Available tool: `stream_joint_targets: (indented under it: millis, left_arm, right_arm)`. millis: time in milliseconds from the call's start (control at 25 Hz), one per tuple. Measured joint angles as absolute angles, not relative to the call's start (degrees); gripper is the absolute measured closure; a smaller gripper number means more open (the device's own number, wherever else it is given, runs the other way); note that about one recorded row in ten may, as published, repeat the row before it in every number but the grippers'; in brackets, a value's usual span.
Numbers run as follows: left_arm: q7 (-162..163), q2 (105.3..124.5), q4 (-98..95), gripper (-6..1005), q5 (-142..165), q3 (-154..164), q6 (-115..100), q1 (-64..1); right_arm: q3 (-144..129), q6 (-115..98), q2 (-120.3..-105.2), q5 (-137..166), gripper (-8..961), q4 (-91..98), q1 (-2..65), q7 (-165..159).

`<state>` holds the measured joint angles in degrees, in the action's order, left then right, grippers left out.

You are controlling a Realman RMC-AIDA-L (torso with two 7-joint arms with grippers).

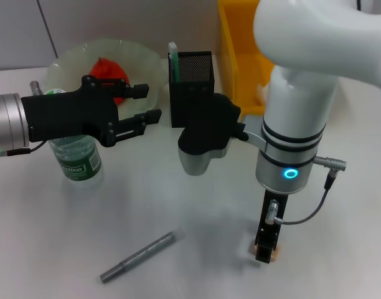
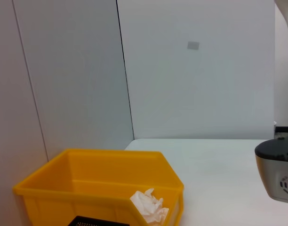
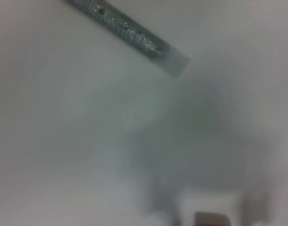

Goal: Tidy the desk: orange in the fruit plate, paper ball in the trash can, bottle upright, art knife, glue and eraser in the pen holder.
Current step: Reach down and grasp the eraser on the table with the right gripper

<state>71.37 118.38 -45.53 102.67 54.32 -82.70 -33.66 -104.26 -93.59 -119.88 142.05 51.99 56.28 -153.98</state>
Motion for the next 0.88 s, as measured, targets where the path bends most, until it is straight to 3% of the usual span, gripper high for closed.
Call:
stream_joint_targets:
  millis: [880]
  left_arm:
    - [71.36, 118.3, -45.53, 529, 102.75, 55.02, -82.7, -33.72]
  right_arm:
    - [-109.2, -92.37, -119.88, 140.08, 442, 52.24, 56.89, -157.76]
